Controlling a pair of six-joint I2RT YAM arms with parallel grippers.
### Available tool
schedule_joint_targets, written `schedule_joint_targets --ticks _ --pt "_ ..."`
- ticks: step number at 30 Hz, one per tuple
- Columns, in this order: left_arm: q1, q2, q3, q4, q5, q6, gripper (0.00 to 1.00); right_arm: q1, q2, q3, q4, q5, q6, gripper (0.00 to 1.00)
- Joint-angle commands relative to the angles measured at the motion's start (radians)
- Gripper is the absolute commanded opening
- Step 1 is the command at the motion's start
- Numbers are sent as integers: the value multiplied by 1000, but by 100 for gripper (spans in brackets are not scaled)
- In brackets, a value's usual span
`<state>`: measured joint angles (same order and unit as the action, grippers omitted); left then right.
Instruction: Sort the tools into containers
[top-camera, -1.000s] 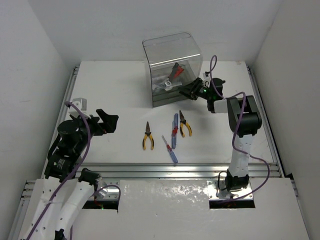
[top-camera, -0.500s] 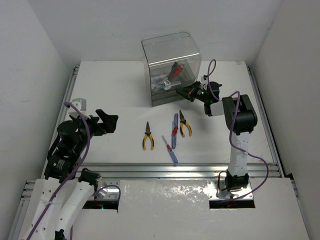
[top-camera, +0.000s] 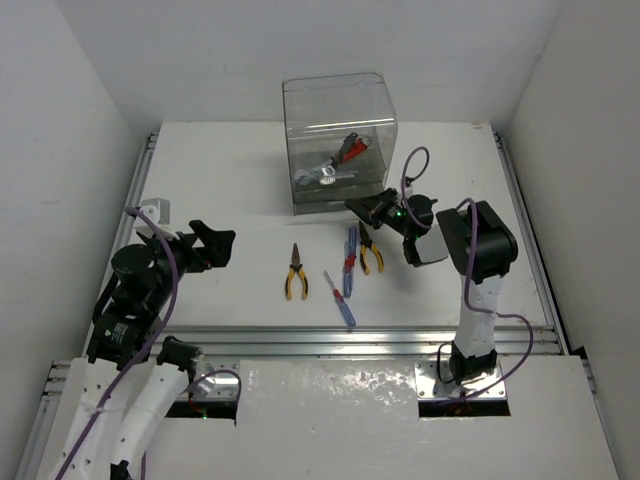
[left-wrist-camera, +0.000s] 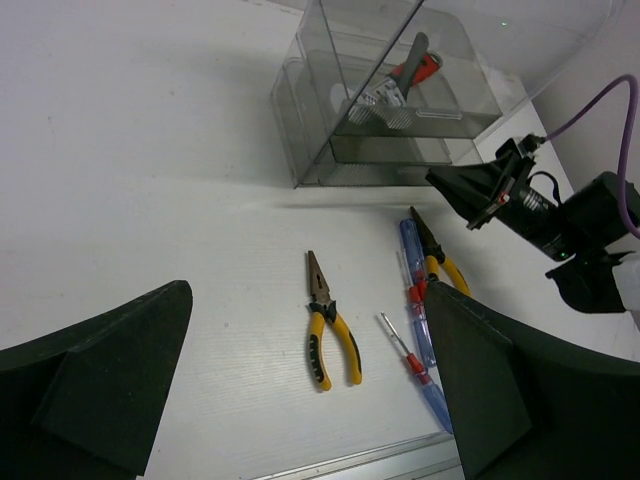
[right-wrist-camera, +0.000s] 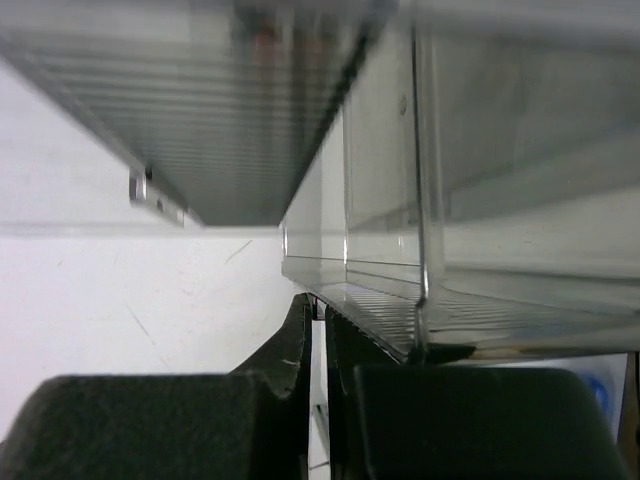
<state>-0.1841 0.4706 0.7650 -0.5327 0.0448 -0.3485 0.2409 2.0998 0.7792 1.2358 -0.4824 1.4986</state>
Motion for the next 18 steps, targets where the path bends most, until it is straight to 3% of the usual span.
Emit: schedule_joint_targets --ticks 1,8,10,11,12,14,15,16,18 --pt "-5 -12 8 54 -5 8 100 12 -82 -93 162 -8 -9 0" --pt "-5 -15 8 56 -3 8 100 18 -187 -204 172 -54 -53 2" --pt "-5 -16 7 56 -2 8 100 18 -225 -221 136 -74 -76 30" --pt "-5 -20 7 56 -3 8 100 21 -251 -221 58 -88 -131 47" --pt "-5 -21 7 56 -3 8 100 34 -314 -224 1 -90 -167 59" --pt "-5 -24 7 56 -2 8 100 54 -433 -219 -262 -67 -319 59" --pt "-5 -26 7 57 -2 8 100 82 -476 -207 -368 0 -372 60" --pt "-5 -27 7 57 -2 8 100 101 -515 -198 -586 48 -456 60" --pt "-5 -29 5 57 1 8 100 173 -604 -152 -793 223 -526 60"
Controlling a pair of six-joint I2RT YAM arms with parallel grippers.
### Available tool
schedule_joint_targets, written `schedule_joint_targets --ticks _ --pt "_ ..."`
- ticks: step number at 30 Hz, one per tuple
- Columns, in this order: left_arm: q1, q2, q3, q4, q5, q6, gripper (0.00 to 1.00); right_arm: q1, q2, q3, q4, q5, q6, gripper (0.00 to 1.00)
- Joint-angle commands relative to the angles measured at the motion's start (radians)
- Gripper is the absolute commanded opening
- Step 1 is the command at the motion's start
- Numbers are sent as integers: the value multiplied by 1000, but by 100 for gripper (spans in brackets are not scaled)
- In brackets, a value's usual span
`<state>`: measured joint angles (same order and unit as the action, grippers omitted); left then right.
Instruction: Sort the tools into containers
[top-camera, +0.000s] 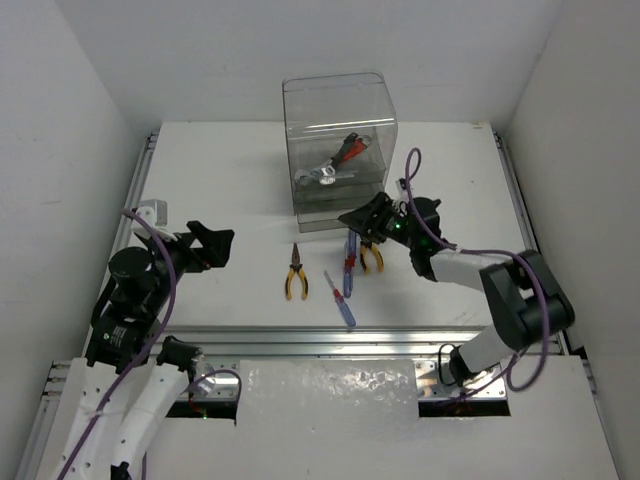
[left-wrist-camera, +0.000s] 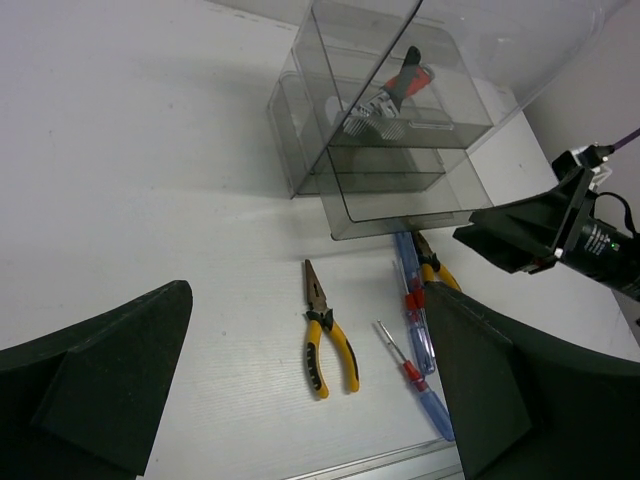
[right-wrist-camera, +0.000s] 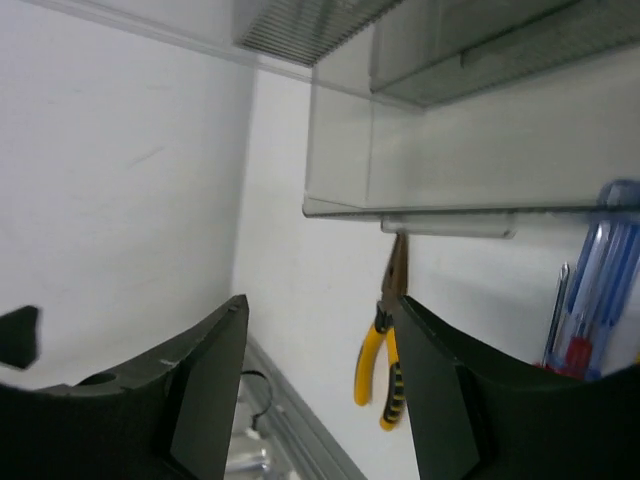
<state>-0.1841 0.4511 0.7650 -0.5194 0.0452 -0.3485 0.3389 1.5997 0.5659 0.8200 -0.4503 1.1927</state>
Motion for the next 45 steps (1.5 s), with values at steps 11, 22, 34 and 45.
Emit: schedule_joint_targets --ticks 11,22,34,45 --pt "-5 -31 3 44 -4 5 100 498 -37 387 -1254 754 -471 52" --pt "-8 -42 2 47 5 5 100 615 120 443 -1345 668 -584 48" --pt "-6 -54 0 47 1 5 100 649 224 463 -1311 585 -584 22" --pt "-6 -54 0 45 -4 3 100 654 -105 542 -1323 567 -607 0"
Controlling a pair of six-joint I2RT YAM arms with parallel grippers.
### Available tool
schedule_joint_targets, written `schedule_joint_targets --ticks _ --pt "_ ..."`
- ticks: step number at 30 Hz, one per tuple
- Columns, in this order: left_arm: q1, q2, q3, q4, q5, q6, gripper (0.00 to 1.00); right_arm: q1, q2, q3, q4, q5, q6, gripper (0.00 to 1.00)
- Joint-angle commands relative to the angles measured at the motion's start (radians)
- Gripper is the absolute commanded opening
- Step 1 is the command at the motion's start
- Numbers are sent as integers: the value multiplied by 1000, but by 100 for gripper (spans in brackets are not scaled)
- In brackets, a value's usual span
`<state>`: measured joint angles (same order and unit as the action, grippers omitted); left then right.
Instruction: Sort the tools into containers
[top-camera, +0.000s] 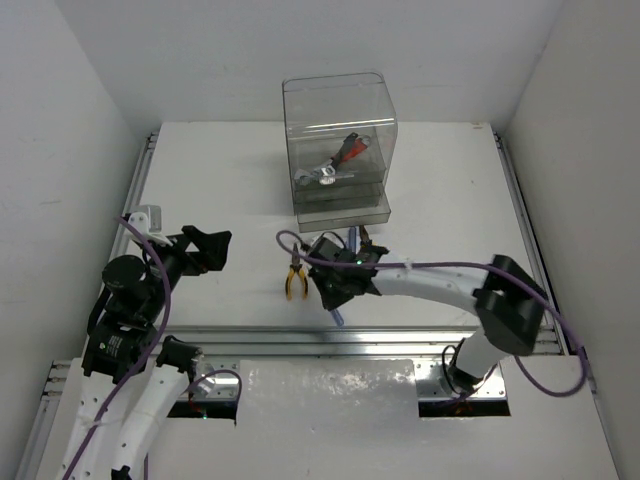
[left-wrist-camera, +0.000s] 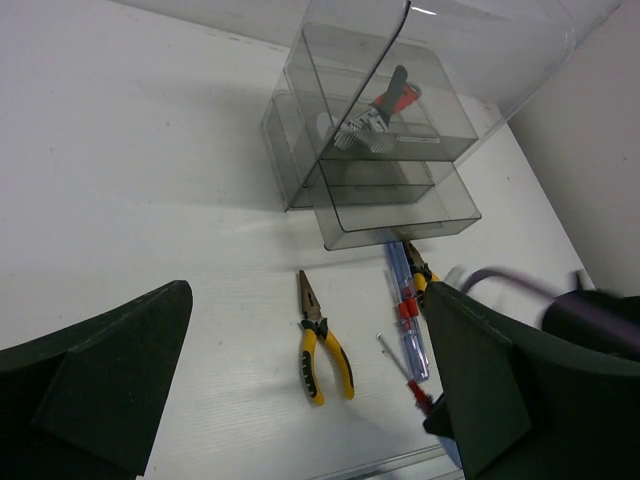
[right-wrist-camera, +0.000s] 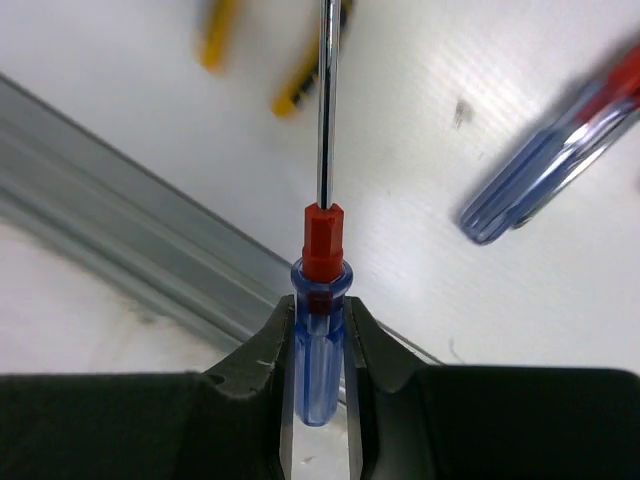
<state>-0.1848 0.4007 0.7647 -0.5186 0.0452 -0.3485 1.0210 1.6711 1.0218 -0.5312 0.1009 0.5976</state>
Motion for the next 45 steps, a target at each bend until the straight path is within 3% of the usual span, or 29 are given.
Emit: schedule_joint_targets --ticks 1,3,7,10,12,15,19,21,23,24,29,31,34,37,40,45 --pt "-5 -3 1 45 -4 3 100 -42 -203 87 68 20 16 0" --pt "-5 -3 1 45 -8 3 100 -91 -279 64 126 57 74 0" --pt "-5 -6 2 40 -16 0 100 -215 -417 -106 503 146 373 0" --pt "-5 -14 2 38 -24 -1 100 -268 -474 -235 693 385 621 0" --pt "-5 -17 2 38 -27 -3 100 -314 -449 -198 686 491 741 0" --pt "-5 -17 2 38 -28 -3 100 -381 -309 -42 547 476 902 0" --pt "-5 -20 2 38 -30 -3 100 -418 -143 122 422 456 985 2" --pt "-5 -23 1 38 -27 -4 100 -426 -74 190 404 432 981 6" --pt "-5 -23 1 38 -25 -3 100 -435 -9 288 349 381 972 28" --pt "-5 -23 1 40 -25 -3 100 -434 1 316 296 360 973 46" --pt "-5 -31 1 40 -27 -3 100 -435 -43 224 335 321 976 65" --pt "-5 -31 1 40 -25 -3 100 -435 -40 265 304 283 867 73" --pt "-5 -31 1 40 -25 -3 100 -437 -33 325 318 133 646 72" --pt "-5 -34 2 40 -25 -3 100 -394 1 392 119 103 313 66" --pt "-7 -28 -1 43 -19 -1 100 -299 0 328 5 246 204 58" --pt "-5 -25 1 43 -16 0 100 -153 -54 106 -9 361 232 46"
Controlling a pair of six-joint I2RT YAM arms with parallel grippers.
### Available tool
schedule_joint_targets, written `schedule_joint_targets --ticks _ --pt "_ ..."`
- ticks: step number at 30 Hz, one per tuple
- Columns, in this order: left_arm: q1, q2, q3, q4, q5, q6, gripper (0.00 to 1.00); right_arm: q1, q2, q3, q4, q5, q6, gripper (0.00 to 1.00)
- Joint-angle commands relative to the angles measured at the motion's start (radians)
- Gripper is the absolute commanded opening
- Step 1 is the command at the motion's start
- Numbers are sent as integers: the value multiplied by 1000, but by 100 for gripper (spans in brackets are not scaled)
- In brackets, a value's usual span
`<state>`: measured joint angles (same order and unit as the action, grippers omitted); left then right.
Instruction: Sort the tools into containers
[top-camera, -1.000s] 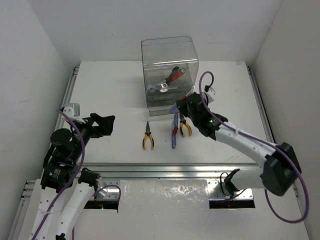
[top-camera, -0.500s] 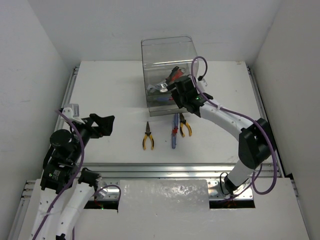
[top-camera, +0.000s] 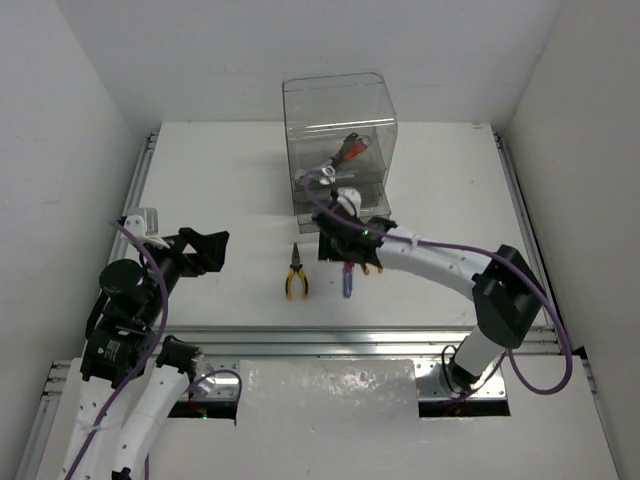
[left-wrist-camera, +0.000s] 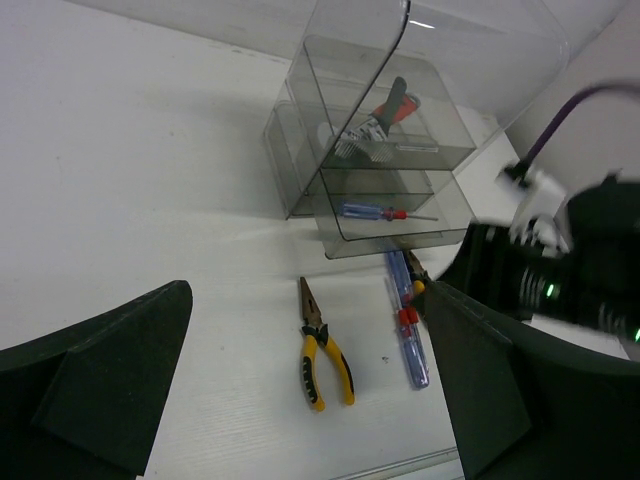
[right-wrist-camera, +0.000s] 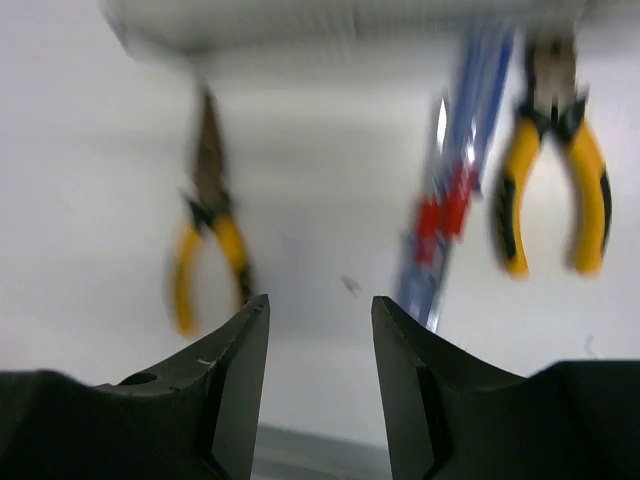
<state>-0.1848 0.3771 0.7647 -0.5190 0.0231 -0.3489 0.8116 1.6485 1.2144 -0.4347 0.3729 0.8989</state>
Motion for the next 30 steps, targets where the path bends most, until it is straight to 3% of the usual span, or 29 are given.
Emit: schedule_joint_targets --ticks 1,4,10,23,30 --pt "-5 -1 1 43 6 1 100 67 -33 -107 -104 86 -66 46" --pt "-5 -9 -2 47 11 1 100 75 -1 -141 -90 52 -78 47" --pt "-7 -6 -1 43 9 1 100 75 132 -46 -122 28 -121 48" --pt "-5 -21 -2 45 8 1 100 40 237 -9 -108 1 -106 46" --pt "-7 -24 -2 45 9 1 100 37 275 -15 -96 -32 -98 37"
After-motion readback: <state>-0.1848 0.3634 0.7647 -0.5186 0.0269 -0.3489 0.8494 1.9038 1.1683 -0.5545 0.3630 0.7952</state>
